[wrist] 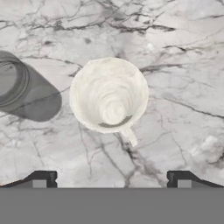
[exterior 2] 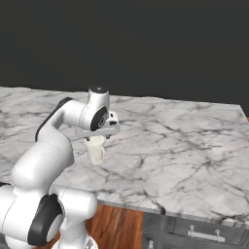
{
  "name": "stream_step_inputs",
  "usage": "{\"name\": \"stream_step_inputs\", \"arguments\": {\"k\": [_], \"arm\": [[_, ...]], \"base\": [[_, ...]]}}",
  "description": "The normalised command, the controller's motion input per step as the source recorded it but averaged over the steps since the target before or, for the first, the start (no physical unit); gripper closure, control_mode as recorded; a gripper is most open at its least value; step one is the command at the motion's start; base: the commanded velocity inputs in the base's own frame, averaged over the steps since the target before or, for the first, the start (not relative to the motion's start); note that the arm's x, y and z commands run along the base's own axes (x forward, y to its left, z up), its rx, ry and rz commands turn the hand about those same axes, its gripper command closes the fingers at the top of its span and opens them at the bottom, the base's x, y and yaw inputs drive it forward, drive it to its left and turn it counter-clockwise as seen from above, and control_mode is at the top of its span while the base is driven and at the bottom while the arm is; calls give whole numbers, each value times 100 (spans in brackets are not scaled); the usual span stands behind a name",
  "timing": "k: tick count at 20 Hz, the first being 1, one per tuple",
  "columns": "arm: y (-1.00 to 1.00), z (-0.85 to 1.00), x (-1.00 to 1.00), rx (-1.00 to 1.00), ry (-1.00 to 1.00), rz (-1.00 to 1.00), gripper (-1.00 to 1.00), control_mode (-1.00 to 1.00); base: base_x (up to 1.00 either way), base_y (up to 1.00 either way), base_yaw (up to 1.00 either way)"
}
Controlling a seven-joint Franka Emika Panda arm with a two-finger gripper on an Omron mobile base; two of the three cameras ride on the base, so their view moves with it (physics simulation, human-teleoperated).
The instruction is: Pick the jug and jar and place them in the sink. Then turn on the water.
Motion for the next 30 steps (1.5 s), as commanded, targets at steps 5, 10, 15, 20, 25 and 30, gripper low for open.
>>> {"name": "stream_step_inputs", "arguments": {"k": [5,10,15,20,25,30], "arm": [[-1,-11,24,0,0,4,-100,-100],[-8,-7,18,1,1,6,-100,-100],[-10,-8,18,1,1,7,-100,-100],[-5,-12,20,0,1,6,-100,-100],[-1,-14,10,0,2,5,-100,-100],[0,-18,0,0,6,1,-100,-100]], "base": [[0,0,0],[0,0,0],[0,0,0],[0,0,0],[0,0,0],[0,0,0]]}}
